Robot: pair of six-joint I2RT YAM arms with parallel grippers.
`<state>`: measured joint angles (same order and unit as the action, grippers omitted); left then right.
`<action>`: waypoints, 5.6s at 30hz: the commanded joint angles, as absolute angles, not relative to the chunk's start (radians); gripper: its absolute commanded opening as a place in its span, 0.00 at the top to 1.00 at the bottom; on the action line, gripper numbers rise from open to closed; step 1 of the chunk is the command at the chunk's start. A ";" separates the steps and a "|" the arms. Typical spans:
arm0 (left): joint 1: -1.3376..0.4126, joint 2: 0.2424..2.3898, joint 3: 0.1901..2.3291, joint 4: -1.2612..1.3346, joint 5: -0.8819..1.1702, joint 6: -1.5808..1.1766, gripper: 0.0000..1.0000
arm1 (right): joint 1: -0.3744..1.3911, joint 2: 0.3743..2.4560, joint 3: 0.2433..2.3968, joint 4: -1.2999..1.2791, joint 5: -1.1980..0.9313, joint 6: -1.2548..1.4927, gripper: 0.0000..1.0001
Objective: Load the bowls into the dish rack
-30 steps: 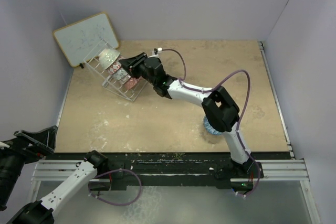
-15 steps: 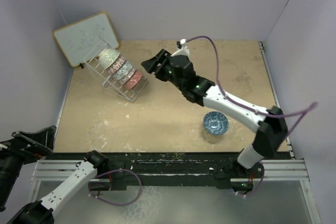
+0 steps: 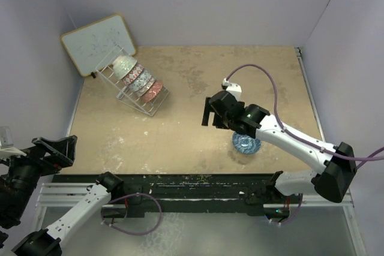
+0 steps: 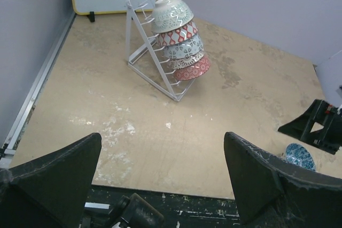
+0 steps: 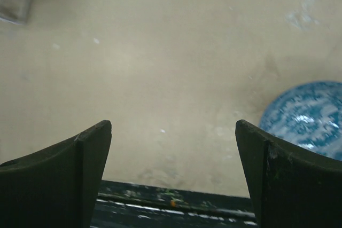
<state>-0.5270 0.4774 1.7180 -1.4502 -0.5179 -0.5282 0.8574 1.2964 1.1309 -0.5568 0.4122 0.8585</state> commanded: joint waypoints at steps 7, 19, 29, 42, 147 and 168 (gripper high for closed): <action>-0.534 0.479 1.704 -1.392 -0.490 -0.507 0.01 | 0.735 1.280 0.912 -0.656 0.352 0.911 0.12; -0.546 0.471 1.701 -1.418 -0.523 -0.510 0.01 | 0.683 1.352 0.822 -0.559 0.301 0.881 0.43; -0.549 0.467 1.700 -1.436 -0.526 -0.527 0.01 | 0.682 1.365 0.797 -0.556 0.300 0.874 0.62; -0.548 0.450 1.707 -1.462 -0.534 -0.545 0.01 | 0.682 1.347 0.814 -0.572 0.303 0.870 1.00; -0.558 0.470 1.805 -1.547 -0.566 -0.541 0.01 | 0.838 2.819 2.611 0.997 -0.040 1.591 0.99; -0.561 0.462 1.799 -1.548 -0.576 -0.534 0.01 | 0.843 2.821 2.627 0.883 0.079 1.543 0.98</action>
